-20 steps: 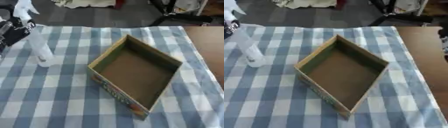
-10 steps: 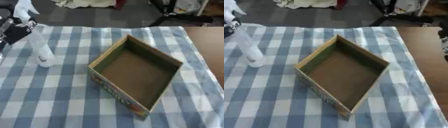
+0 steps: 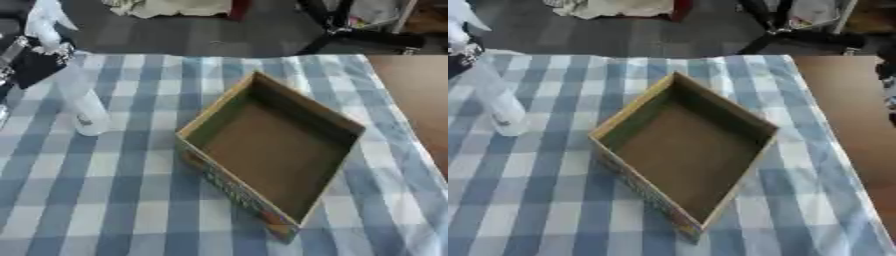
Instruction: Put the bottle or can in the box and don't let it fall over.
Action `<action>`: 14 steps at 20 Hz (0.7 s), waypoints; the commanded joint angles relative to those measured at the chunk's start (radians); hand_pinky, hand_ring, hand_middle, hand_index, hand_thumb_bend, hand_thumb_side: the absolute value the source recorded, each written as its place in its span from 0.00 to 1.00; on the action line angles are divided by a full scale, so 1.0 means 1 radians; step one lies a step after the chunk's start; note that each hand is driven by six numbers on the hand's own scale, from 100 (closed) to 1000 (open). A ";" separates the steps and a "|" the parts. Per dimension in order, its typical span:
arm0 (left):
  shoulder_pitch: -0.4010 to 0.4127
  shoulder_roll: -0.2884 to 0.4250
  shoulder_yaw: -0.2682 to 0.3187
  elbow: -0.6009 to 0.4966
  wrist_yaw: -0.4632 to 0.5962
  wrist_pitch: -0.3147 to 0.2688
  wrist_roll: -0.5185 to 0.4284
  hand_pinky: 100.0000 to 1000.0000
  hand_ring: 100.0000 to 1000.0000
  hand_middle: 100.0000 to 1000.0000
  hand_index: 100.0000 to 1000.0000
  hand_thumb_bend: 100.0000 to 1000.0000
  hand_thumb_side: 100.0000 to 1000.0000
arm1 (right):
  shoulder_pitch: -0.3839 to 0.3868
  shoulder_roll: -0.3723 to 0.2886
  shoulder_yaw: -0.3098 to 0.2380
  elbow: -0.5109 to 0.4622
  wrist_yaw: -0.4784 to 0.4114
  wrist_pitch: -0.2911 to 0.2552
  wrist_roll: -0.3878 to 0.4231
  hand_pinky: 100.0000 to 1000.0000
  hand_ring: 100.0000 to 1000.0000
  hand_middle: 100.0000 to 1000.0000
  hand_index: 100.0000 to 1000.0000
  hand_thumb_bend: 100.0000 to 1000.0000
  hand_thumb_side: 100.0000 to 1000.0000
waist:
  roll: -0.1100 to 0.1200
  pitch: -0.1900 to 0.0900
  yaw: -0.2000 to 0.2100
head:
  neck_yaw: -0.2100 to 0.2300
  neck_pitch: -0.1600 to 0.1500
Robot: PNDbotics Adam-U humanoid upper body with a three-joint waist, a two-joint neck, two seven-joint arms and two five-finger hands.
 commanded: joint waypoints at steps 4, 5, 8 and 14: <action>-0.026 0.010 0.004 0.006 0.005 0.000 0.006 1.00 1.00 0.99 0.80 0.00 0.69 | -0.011 -0.017 -0.006 -0.024 -0.004 0.001 0.001 0.92 0.90 1.00 0.82 0.00 0.37 | 0.001 -0.015 -0.004 | -0.002 -0.017; -0.027 0.009 0.004 0.009 0.005 0.000 0.007 1.00 1.00 0.99 0.80 0.00 0.69 | -0.011 -0.017 -0.006 -0.024 -0.004 0.001 0.001 0.92 0.90 1.00 0.82 0.00 0.37 | 0.001 -0.014 -0.004 | -0.002 -0.017; -0.028 0.007 0.001 0.014 0.003 -0.001 0.007 1.00 1.00 0.99 0.79 0.00 0.69 | -0.012 -0.016 -0.006 -0.024 -0.004 0.002 0.001 0.93 0.90 1.00 0.82 0.00 0.38 | 0.001 -0.013 -0.006 | -0.001 -0.017; -0.026 -0.001 0.000 0.022 0.014 -0.010 0.001 1.00 1.00 0.96 0.77 0.00 0.68 | -0.011 -0.013 -0.006 -0.024 0.000 0.005 0.001 0.93 0.90 1.00 0.82 0.00 0.38 | 0.001 -0.010 -0.010 | -0.002 -0.019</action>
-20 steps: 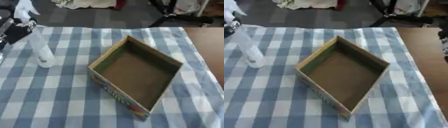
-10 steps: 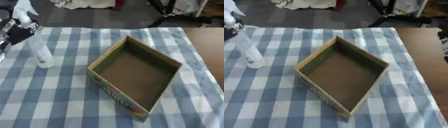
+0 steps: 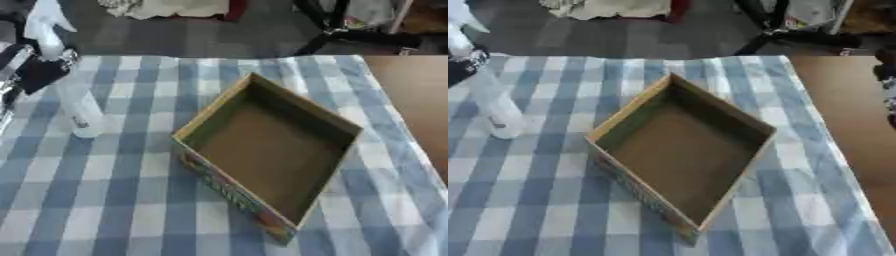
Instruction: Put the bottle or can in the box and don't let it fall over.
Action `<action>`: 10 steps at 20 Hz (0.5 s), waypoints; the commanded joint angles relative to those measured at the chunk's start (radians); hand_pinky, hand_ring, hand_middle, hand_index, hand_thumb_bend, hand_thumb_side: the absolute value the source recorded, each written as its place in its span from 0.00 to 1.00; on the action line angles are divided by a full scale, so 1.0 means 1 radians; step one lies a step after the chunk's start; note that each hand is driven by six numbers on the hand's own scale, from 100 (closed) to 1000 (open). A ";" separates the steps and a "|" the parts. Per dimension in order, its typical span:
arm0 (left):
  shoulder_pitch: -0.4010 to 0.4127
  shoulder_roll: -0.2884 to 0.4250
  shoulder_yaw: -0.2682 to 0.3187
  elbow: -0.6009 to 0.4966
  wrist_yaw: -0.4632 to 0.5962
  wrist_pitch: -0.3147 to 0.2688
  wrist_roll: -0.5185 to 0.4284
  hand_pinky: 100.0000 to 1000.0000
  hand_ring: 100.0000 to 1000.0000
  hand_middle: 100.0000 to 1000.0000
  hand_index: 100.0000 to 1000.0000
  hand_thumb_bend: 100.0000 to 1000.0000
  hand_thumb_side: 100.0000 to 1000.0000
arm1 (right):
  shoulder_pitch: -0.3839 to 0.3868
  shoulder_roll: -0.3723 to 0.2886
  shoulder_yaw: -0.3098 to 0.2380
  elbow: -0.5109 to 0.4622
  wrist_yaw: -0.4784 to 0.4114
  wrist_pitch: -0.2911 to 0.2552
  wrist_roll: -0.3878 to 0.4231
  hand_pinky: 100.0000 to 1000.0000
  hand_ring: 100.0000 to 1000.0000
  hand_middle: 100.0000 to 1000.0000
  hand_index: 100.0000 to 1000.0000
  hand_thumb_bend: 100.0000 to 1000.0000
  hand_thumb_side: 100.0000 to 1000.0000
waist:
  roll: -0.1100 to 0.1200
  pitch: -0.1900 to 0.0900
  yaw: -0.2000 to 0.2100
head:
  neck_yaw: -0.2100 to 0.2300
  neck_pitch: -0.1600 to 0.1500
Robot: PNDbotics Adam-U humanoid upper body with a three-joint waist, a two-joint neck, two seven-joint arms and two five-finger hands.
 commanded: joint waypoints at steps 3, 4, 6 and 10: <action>-0.019 0.009 0.006 -0.007 0.029 -0.014 -0.001 1.00 1.00 0.94 0.75 0.00 0.67 | -0.006 -0.018 -0.006 -0.024 0.002 0.004 -0.001 0.93 0.90 1.00 0.82 0.00 0.39 | 0.000 -0.015 -0.003 | -0.001 -0.011; -0.017 0.008 0.007 -0.008 0.038 -0.018 -0.001 1.00 1.00 0.94 0.75 0.00 0.66 | -0.006 -0.017 -0.006 -0.024 0.003 0.005 -0.001 0.93 0.90 1.00 0.82 0.00 0.39 | 0.000 -0.014 -0.003 | -0.002 -0.012; -0.012 0.006 0.009 -0.011 0.060 -0.026 0.000 1.00 1.00 0.94 0.74 0.00 0.63 | -0.005 -0.015 -0.006 -0.024 0.004 0.008 -0.002 0.93 0.90 1.00 0.82 0.00 0.39 | 0.000 -0.014 -0.003 | -0.002 -0.012; -0.001 0.003 0.014 -0.016 0.108 -0.038 0.012 0.98 1.00 0.94 0.72 0.00 0.54 | -0.005 -0.013 -0.005 -0.024 0.007 0.012 -0.003 0.93 0.90 1.00 0.82 0.00 0.39 | -0.001 -0.013 -0.003 | -0.003 -0.012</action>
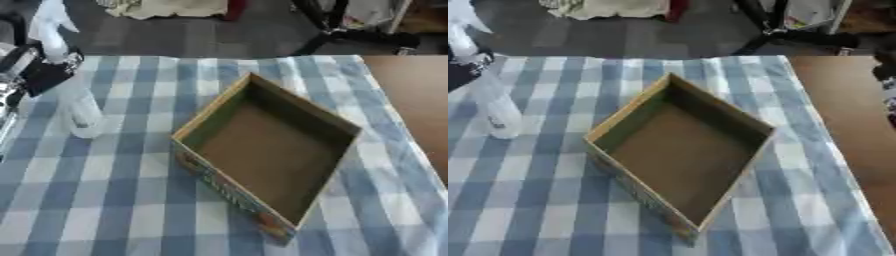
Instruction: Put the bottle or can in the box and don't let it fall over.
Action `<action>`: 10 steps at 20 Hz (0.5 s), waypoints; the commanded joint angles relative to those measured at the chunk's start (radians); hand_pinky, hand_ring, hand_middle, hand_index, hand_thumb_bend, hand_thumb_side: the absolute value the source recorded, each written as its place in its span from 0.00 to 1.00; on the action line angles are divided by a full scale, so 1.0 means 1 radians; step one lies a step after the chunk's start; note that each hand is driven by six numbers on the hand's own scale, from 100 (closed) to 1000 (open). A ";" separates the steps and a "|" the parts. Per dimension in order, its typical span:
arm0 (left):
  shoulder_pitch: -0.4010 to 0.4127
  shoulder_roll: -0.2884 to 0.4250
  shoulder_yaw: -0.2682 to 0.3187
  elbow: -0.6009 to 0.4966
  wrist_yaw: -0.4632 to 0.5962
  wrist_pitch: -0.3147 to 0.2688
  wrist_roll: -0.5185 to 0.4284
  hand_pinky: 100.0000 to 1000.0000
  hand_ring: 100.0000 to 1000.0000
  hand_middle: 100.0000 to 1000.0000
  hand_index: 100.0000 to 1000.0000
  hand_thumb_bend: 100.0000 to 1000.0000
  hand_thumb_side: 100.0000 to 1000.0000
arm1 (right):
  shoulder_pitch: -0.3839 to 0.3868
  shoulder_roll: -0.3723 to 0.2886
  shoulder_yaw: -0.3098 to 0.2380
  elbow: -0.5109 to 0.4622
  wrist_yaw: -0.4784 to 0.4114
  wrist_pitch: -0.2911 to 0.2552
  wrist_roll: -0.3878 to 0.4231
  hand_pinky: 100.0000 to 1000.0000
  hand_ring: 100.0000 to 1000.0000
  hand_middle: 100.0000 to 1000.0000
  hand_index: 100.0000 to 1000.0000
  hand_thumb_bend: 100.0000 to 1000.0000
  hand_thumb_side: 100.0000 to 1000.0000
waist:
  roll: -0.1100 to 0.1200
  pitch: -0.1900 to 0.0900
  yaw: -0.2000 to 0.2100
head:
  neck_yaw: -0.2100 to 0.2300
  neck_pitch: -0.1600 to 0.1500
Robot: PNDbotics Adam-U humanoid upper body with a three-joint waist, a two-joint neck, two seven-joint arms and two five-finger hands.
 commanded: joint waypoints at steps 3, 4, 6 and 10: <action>-0.001 0.011 0.018 -0.020 0.060 -0.024 0.025 0.93 1.00 0.93 0.71 0.00 0.49 | -0.005 -0.014 -0.006 -0.024 0.005 0.006 -0.003 0.92 0.89 1.00 0.82 0.00 0.40 | -0.002 -0.015 -0.001 | -0.003 -0.013; 0.002 0.009 0.022 -0.023 0.073 -0.031 0.036 0.92 1.00 0.92 0.70 0.00 0.46 | -0.005 -0.014 -0.006 -0.024 0.005 0.007 -0.004 0.92 0.89 1.00 0.82 0.00 0.40 | -0.002 -0.015 -0.001 | -0.003 -0.013; 0.012 0.006 0.029 -0.027 0.106 -0.048 0.064 0.89 1.00 0.90 0.68 0.00 0.43 | -0.005 -0.013 -0.007 -0.024 0.005 0.008 -0.005 0.92 0.89 1.00 0.82 0.00 0.40 | -0.003 -0.015 0.000 | -0.004 -0.014; 0.030 0.005 0.033 -0.024 0.181 -0.078 0.099 0.89 1.00 0.89 0.66 0.00 0.44 | -0.006 -0.013 -0.008 -0.024 0.004 0.008 -0.006 0.92 0.89 1.00 0.82 0.00 0.40 | -0.004 -0.015 0.000 | -0.005 -0.015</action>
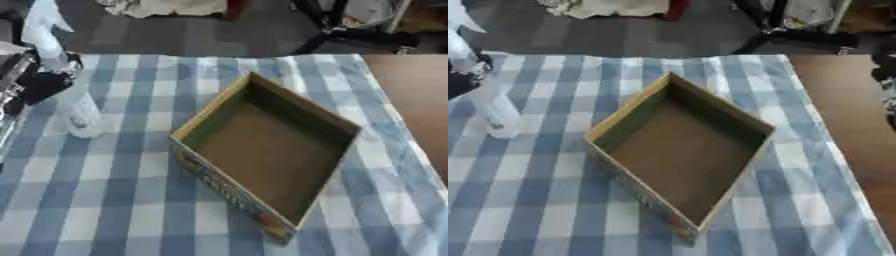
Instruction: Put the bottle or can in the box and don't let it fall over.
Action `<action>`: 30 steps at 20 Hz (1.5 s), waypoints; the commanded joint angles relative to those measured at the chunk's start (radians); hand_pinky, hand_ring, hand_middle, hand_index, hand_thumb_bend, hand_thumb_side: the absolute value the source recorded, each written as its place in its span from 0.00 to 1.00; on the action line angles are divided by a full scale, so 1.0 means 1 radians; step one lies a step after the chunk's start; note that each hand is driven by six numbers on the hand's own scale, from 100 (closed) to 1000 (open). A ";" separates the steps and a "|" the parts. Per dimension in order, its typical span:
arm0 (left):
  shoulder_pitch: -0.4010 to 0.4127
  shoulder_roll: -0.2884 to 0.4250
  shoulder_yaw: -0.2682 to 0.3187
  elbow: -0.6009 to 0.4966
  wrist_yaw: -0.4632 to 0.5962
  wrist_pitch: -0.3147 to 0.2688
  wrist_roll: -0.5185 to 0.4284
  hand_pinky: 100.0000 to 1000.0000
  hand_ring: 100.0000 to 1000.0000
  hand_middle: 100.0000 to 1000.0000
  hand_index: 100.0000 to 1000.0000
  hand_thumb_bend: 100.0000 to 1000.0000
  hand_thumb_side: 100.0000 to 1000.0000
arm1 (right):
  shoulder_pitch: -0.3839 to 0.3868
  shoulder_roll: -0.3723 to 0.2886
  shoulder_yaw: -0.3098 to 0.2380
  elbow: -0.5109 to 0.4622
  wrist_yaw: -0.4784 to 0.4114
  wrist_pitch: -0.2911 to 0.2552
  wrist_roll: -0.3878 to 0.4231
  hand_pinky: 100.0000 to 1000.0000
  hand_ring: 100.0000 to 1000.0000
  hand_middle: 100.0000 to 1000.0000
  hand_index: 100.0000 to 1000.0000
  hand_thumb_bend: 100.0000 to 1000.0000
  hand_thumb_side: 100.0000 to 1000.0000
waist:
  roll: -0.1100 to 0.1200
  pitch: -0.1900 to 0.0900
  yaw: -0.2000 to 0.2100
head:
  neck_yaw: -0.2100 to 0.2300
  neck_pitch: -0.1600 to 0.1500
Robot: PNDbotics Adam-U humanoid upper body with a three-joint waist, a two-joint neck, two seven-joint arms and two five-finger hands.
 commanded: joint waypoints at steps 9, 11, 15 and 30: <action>0.004 0.012 0.016 0.012 0.175 -0.081 0.035 0.90 1.00 0.89 0.64 0.00 0.46 | -0.006 -0.015 -0.009 -0.024 0.000 0.003 -0.002 0.93 0.89 1.00 0.82 0.00 0.42 | -0.002 -0.018 0.000 | -0.004 -0.018; 0.004 0.011 0.016 0.021 0.196 -0.097 0.030 0.90 1.00 0.88 0.62 0.00 0.47 | -0.007 -0.015 -0.010 -0.024 -0.001 0.003 -0.001 0.93 0.89 1.00 0.82 0.00 0.42 | -0.003 -0.018 0.000 | -0.004 -0.019; 0.002 0.007 0.015 0.041 0.221 -0.117 0.028 0.89 1.00 0.83 0.54 0.00 0.48 | -0.007 -0.014 -0.010 -0.024 -0.003 0.003 -0.001 0.93 0.88 1.00 0.82 0.00 0.43 | -0.003 -0.018 -0.001 | -0.002 -0.019; -0.012 -0.015 0.014 0.080 0.217 -0.133 0.053 0.71 1.00 0.78 0.44 0.00 0.50 | -0.015 -0.012 -0.011 -0.024 -0.011 0.004 0.000 0.93 0.88 1.00 0.82 0.00 0.44 | -0.002 -0.017 -0.002 | 0.000 -0.022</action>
